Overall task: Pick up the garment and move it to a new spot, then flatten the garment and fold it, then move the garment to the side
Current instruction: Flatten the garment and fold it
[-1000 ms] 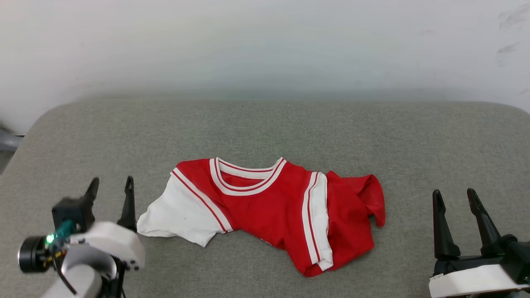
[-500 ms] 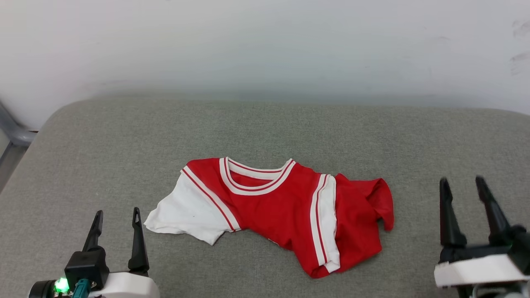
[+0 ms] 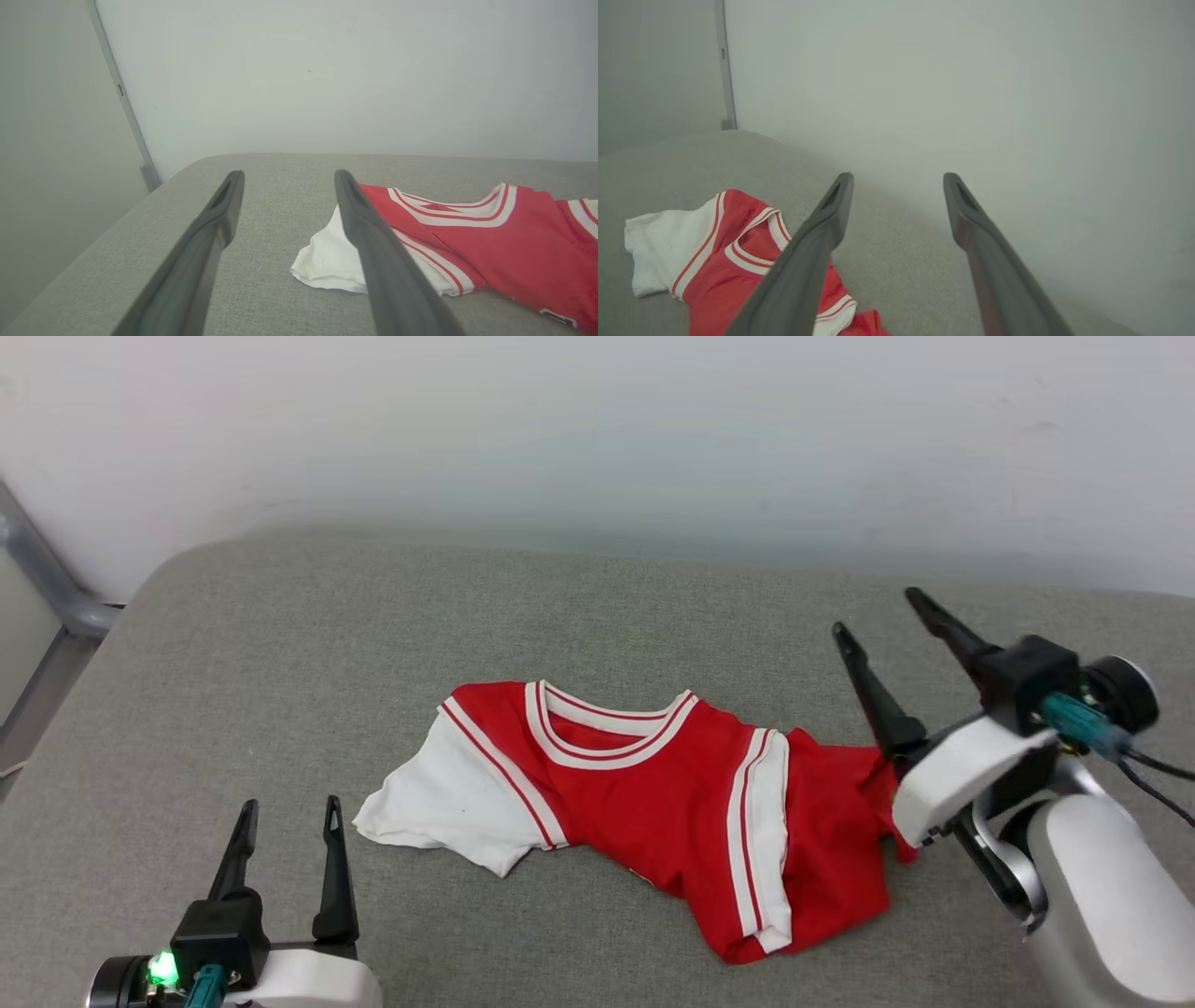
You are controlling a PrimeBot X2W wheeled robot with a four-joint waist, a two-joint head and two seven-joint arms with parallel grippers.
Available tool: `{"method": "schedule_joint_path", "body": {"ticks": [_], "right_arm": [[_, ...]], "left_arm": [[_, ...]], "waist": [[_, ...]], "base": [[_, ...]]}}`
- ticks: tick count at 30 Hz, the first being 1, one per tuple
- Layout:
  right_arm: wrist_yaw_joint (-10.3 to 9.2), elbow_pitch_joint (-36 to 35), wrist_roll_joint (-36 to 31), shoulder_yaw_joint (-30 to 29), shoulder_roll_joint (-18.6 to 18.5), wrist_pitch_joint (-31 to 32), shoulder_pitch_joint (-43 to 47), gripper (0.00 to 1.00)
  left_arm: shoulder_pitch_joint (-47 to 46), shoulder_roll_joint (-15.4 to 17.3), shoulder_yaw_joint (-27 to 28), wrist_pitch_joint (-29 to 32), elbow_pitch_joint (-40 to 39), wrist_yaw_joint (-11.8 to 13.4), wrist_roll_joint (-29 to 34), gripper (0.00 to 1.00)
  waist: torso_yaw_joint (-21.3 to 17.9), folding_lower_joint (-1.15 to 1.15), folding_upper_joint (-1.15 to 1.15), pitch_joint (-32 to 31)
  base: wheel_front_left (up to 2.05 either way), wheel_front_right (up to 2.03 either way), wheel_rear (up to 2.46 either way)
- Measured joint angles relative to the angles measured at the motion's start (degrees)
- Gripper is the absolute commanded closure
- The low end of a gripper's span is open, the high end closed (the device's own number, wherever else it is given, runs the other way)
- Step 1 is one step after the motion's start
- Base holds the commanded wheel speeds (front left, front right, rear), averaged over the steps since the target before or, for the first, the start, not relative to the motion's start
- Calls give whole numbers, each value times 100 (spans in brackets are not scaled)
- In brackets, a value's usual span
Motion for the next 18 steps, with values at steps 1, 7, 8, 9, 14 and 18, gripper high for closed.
{"method": "schedule_joint_path", "body": {"ticks": [1,7,8,9,14,18], "right_arm": [[1,137,143,294,-129,338,-172,0],[1,772,1243,1809,-773,2314,-955,0],[1,828,1461,2063,-871,2615,-1034,0],[1,851,1652,2301,-961,2869,-1124,0],[1,1022,2295,3150,-1347,3644,-1684,0],[1,1338,2696,3608,-1380,3968,-1978,0]], "left_arm": [[0,-48,24,0,-1,-49,42,0],[-64,-308,171,0,19,-274,260,0],[-99,-346,182,0,16,-302,298,0],[-126,-386,203,-1,8,-334,331,0],[-265,-567,331,0,12,-491,475,0],[-378,-735,372,0,13,-594,587,0]], "waist": [[21,0,0,20],[181,0,0,220],[211,0,0,264],[243,0,0,312],[395,0,0,580],[511,1,0,813]], "base": [[0,0,0],[0,0,0],[0,0,0],[0,0,0],[0,0,0],[0,0,0]]}}
